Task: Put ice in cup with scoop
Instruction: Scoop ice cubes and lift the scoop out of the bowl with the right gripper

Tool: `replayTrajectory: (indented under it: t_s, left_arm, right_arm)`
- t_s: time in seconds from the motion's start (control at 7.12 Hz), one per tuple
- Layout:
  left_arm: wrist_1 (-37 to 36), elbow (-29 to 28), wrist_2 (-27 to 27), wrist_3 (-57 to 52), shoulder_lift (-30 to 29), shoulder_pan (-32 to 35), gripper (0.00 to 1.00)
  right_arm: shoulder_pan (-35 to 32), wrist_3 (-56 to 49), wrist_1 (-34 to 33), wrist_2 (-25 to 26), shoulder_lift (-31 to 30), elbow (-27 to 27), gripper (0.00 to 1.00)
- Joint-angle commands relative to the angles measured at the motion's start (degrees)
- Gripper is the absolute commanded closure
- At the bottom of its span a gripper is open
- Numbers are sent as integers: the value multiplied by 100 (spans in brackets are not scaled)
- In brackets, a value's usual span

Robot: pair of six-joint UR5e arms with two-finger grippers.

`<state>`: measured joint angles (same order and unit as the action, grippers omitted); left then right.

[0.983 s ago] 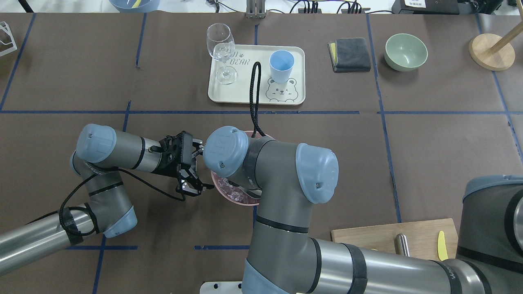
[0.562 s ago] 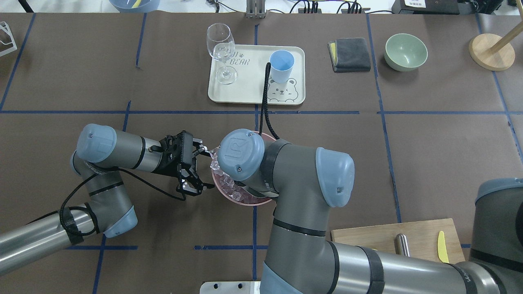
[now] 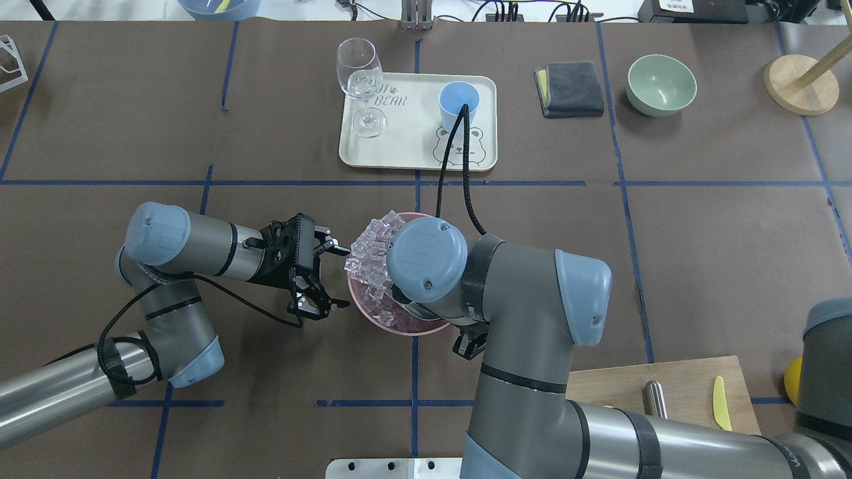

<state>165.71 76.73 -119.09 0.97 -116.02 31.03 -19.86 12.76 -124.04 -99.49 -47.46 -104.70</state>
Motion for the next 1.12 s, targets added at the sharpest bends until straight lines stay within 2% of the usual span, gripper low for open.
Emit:
replayTrajectory:
  t_s: [0.0,0.28,0.98]
  left_arm:
    - [-3,0,0,-1,0,0,0]
    - [-3,9,0,-1,0,0,0]
    - [-3,0,0,-1,0,0,0]
  right_arm:
    - [0,182,441,0,-254,-121,100]
    - [-9,227,697,0,-438,-356,100]
    - [-44,341,706,53,-474,-805,100]
